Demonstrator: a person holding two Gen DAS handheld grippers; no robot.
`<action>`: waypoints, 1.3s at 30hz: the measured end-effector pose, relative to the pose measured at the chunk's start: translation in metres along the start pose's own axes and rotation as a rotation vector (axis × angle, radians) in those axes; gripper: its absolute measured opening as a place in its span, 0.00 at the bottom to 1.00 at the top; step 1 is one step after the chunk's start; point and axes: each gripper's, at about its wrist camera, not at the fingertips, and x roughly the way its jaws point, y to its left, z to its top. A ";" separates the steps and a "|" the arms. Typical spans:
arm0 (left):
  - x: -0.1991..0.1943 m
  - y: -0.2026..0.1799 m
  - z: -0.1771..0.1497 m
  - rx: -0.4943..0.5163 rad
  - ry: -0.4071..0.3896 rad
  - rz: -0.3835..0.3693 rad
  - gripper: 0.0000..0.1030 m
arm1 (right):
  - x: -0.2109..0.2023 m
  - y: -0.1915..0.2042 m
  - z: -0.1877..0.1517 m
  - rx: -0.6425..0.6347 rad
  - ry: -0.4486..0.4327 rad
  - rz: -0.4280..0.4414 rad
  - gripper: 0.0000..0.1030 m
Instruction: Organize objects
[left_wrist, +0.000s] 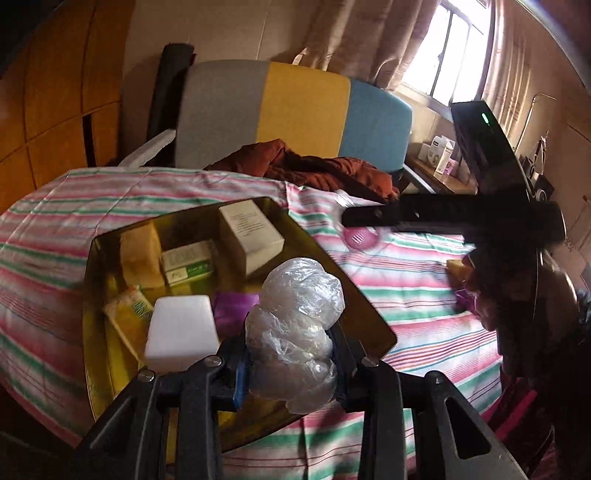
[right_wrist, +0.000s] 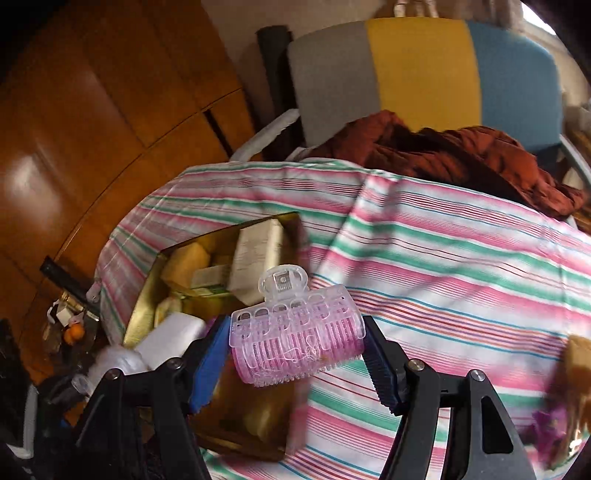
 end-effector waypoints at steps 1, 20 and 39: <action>0.001 0.003 -0.002 -0.009 0.003 -0.003 0.33 | 0.008 0.011 0.005 -0.014 0.008 0.011 0.67; 0.025 0.038 -0.016 -0.102 0.087 -0.005 0.35 | 0.096 0.081 0.070 -0.035 0.069 0.026 0.88; 0.004 0.029 -0.012 -0.104 0.034 0.049 0.36 | 0.029 0.060 -0.020 -0.011 0.008 -0.080 0.97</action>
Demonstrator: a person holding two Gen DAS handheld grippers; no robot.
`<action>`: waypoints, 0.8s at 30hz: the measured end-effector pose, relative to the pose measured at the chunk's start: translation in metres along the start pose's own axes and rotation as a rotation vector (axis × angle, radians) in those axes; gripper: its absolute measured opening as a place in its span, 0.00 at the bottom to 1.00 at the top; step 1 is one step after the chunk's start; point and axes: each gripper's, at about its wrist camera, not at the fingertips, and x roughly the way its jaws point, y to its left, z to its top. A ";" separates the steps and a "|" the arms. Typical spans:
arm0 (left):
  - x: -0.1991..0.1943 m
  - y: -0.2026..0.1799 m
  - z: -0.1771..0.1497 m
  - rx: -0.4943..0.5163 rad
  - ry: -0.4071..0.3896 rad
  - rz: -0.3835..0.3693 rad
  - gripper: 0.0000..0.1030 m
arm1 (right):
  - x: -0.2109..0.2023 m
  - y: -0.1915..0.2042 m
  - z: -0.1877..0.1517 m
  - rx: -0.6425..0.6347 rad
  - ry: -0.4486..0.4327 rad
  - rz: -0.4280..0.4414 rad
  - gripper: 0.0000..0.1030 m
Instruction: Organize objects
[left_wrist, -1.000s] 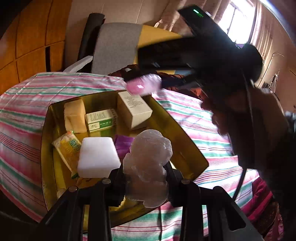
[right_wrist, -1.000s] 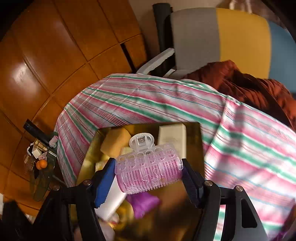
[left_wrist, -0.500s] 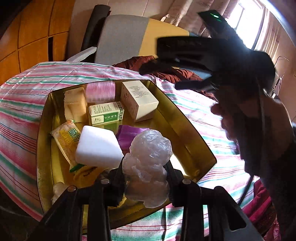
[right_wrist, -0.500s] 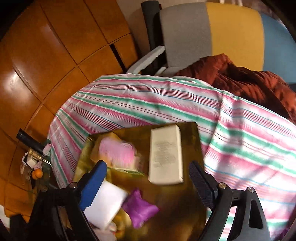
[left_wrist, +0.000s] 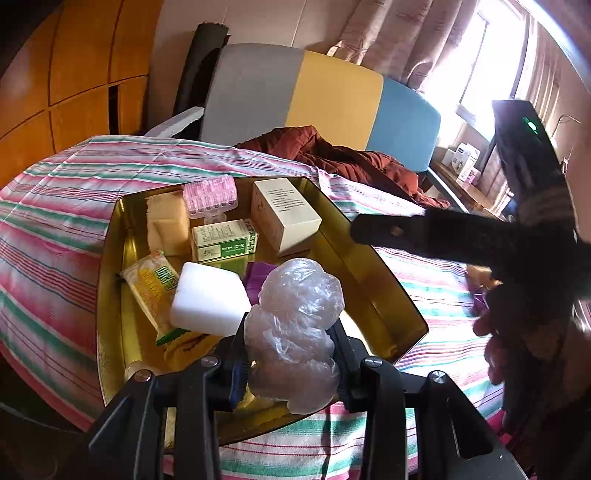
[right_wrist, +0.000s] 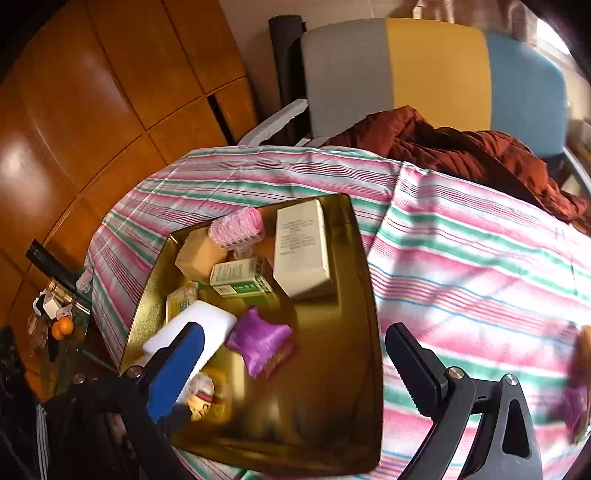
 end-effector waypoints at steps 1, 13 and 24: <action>-0.001 0.000 0.001 -0.001 -0.001 0.004 0.36 | -0.003 -0.002 -0.003 0.007 -0.005 -0.006 0.98; -0.013 0.000 0.000 0.005 -0.036 0.063 0.46 | -0.025 -0.009 -0.032 0.029 -0.025 -0.084 1.00; -0.024 0.003 0.003 0.012 -0.072 0.109 0.46 | -0.032 -0.006 -0.042 0.017 -0.037 -0.125 1.00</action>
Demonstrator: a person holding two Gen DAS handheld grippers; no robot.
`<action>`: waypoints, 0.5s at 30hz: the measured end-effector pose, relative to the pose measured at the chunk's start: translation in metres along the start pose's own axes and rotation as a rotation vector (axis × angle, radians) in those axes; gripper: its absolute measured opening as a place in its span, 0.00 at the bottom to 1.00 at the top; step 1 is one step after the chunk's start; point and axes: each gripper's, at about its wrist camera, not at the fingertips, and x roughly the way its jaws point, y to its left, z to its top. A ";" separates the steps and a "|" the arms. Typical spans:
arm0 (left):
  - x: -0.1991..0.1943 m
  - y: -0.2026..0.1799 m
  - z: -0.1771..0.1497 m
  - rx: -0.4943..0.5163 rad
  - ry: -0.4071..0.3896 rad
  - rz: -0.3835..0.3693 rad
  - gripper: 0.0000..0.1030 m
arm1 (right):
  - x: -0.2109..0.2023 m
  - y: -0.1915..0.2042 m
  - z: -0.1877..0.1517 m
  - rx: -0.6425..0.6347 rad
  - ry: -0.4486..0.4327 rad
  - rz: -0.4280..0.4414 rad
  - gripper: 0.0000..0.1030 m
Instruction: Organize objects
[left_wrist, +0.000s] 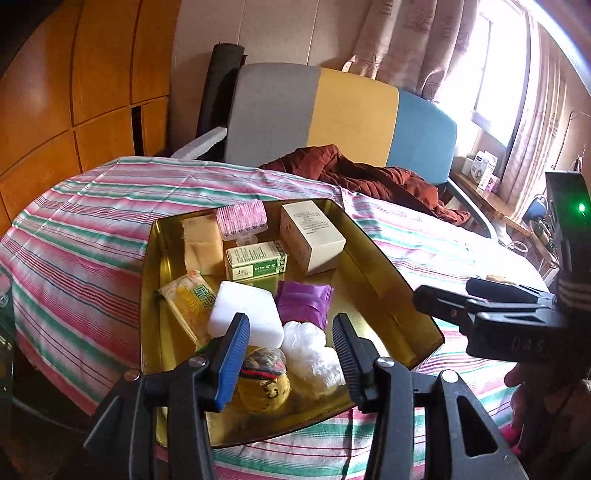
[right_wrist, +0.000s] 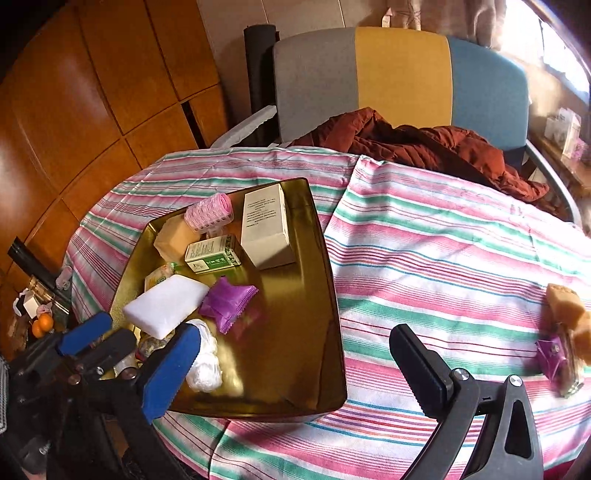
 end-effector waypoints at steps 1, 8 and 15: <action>-0.001 0.001 0.000 -0.003 -0.002 0.002 0.46 | -0.001 0.001 0.000 -0.004 -0.004 -0.007 1.00; -0.006 0.008 0.002 -0.025 -0.009 0.038 0.46 | -0.012 0.009 -0.007 -0.055 -0.031 -0.059 1.00; -0.010 0.008 0.002 -0.019 -0.023 0.036 0.46 | -0.016 0.014 -0.012 -0.081 -0.039 -0.082 1.00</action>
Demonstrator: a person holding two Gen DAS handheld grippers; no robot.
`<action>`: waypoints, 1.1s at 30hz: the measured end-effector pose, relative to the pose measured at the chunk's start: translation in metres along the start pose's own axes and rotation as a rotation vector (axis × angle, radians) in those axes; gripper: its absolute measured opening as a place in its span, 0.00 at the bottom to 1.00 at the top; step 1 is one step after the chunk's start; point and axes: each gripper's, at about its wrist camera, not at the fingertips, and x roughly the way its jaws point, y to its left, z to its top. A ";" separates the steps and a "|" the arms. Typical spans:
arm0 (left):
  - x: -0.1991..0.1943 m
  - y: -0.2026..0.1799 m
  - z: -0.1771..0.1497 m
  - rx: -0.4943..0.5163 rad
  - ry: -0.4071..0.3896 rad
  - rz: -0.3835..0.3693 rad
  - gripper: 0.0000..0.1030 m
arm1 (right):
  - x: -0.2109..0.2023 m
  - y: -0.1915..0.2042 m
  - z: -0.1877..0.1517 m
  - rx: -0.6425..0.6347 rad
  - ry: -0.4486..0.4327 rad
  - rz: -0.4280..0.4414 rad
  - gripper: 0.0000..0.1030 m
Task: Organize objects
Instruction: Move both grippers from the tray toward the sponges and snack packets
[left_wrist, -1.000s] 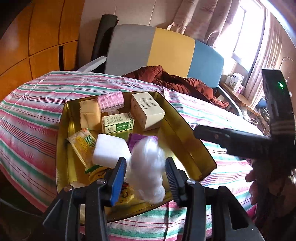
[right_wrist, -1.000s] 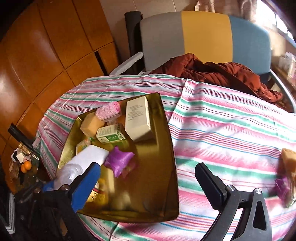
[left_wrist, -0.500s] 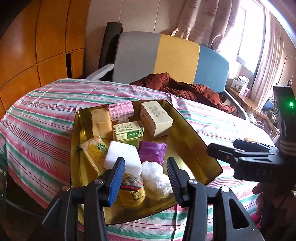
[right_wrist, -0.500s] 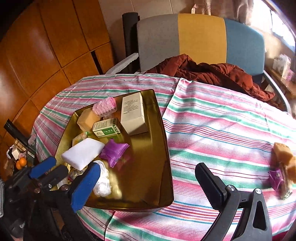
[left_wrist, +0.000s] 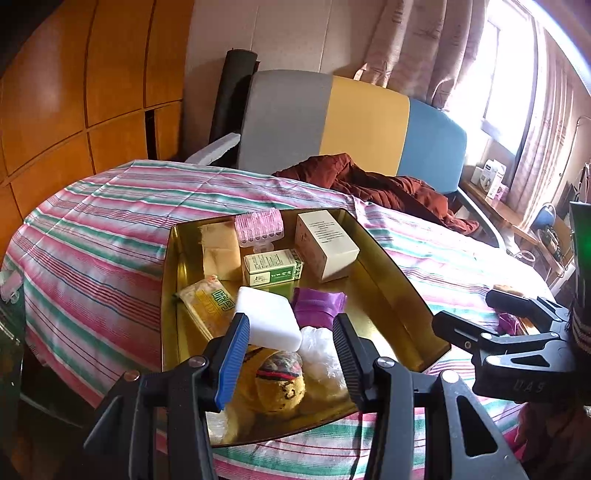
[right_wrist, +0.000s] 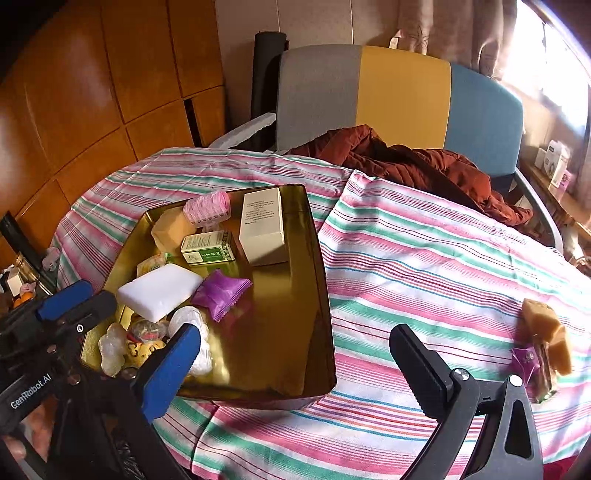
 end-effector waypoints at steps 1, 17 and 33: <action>-0.001 -0.001 0.000 0.003 -0.003 -0.001 0.46 | -0.001 0.000 0.000 -0.002 -0.001 -0.003 1.00; -0.003 -0.021 0.000 0.076 -0.008 -0.013 0.46 | -0.007 -0.051 -0.010 0.086 0.014 -0.097 1.00; 0.000 -0.065 0.008 0.221 -0.010 -0.063 0.46 | -0.025 -0.149 -0.023 0.238 0.042 -0.233 1.00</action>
